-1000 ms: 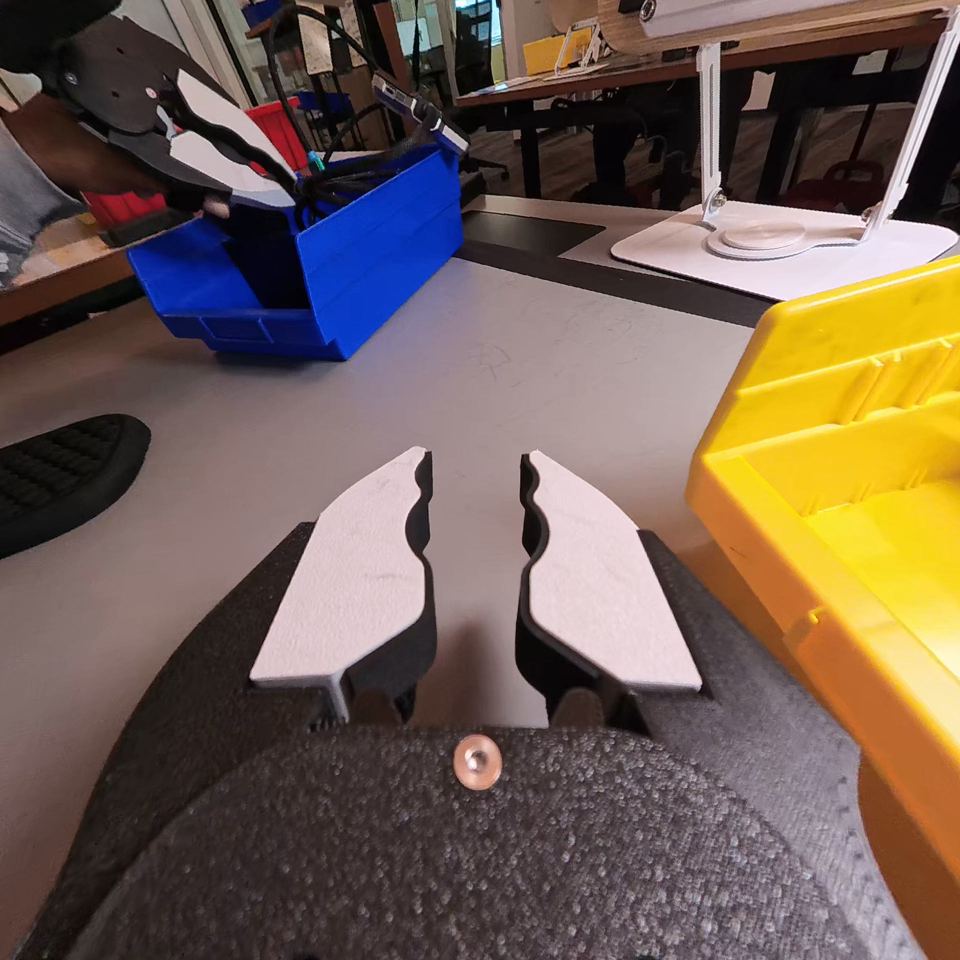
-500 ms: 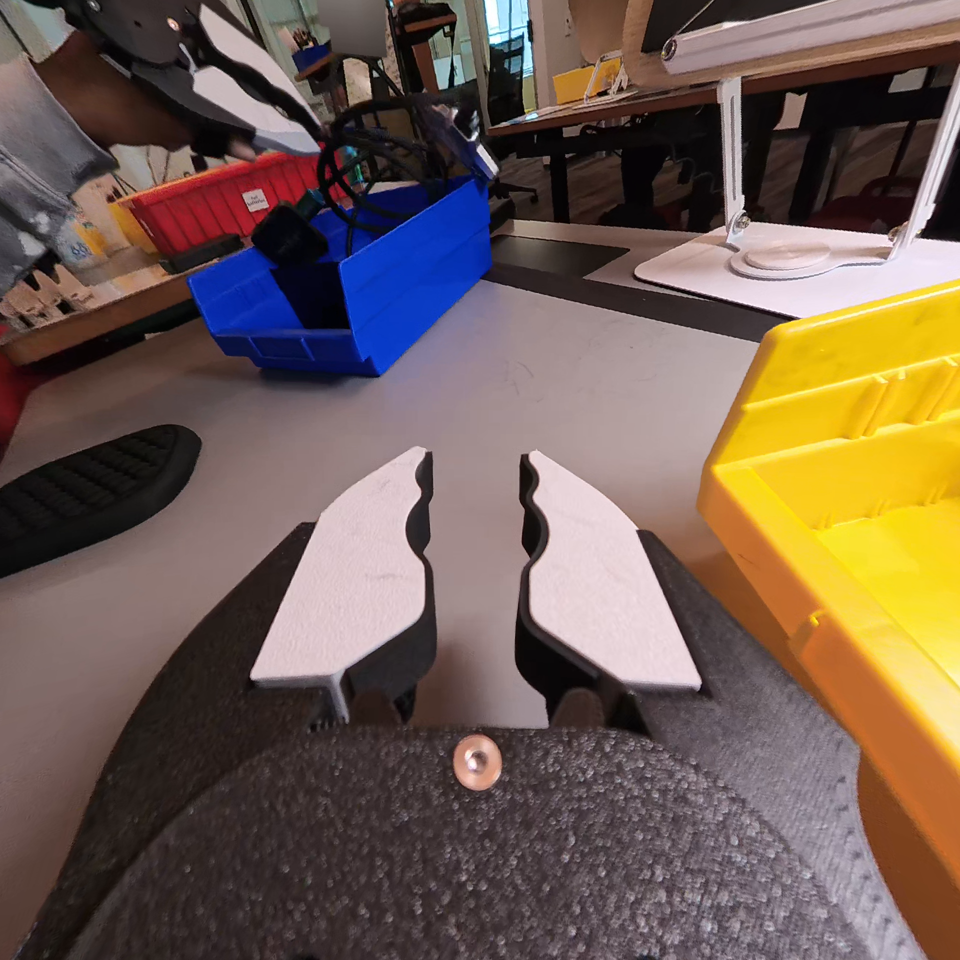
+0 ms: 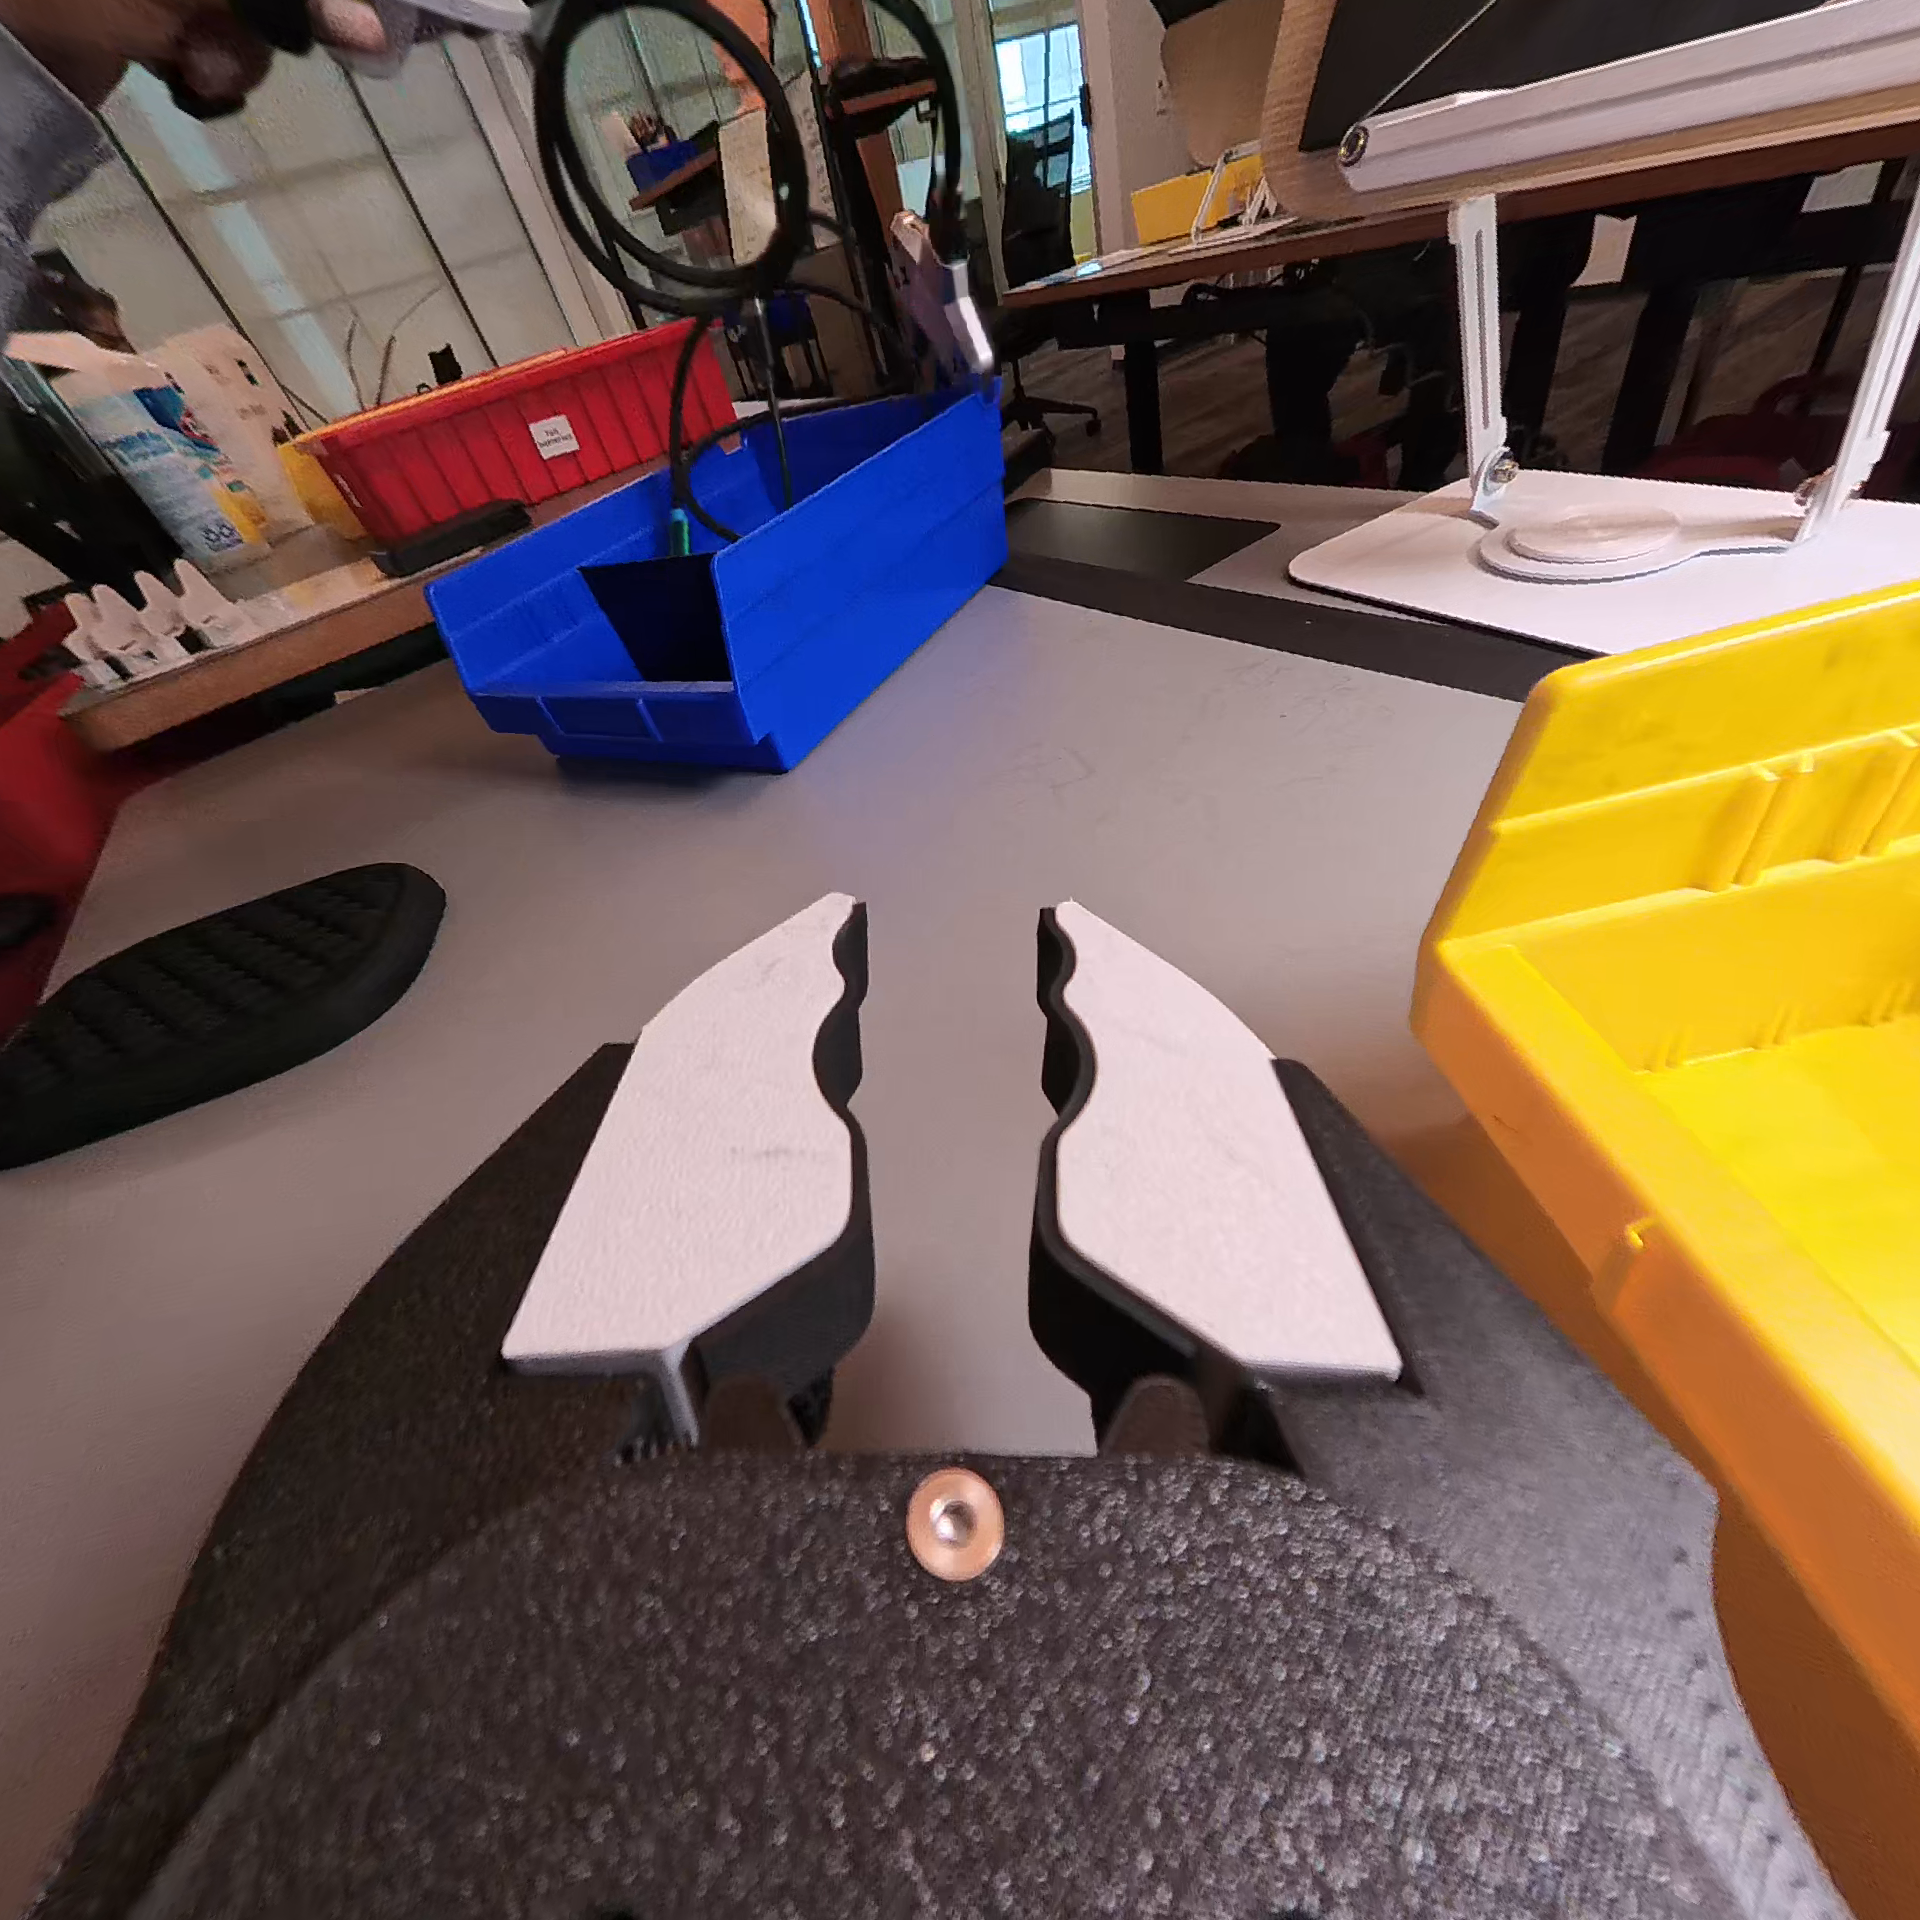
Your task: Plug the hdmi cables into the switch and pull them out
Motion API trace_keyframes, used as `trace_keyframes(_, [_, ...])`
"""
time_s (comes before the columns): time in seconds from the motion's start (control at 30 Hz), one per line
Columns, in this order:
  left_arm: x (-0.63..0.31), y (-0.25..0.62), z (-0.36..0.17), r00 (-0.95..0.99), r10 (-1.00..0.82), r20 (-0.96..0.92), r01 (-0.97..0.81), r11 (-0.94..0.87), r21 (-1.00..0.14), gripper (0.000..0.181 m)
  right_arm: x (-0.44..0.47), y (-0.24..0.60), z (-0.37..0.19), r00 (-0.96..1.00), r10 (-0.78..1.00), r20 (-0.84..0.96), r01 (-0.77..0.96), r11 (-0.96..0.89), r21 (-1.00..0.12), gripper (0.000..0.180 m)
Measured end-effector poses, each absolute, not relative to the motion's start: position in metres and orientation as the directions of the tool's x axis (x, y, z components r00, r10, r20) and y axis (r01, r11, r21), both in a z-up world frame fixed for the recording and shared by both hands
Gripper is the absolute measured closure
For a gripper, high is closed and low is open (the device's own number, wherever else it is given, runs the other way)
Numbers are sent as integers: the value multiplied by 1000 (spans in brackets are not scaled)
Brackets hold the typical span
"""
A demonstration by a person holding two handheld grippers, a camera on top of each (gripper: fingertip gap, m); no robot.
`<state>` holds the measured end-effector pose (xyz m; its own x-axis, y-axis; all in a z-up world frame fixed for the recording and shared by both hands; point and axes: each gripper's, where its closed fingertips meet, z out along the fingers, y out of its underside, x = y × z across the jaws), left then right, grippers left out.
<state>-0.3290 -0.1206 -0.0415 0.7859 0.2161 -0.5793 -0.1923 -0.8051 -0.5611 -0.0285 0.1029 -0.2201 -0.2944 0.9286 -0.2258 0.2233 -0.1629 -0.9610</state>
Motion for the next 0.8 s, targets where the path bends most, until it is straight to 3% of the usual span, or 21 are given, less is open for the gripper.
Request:
trace_keyframes(0.4, [-329, -150, 14, 811, 329, -484, -115, -722, -682, 167, -25, 109, -216, -277, 936, -216, 206, -162, -965, 150])
trace_keyframes(0.8, [-325, -173, 67, 756, 373, -538, -159, -693, -703, 166, -25, 106, -219, -286, 932, -223, 219, -163, -962, 150])
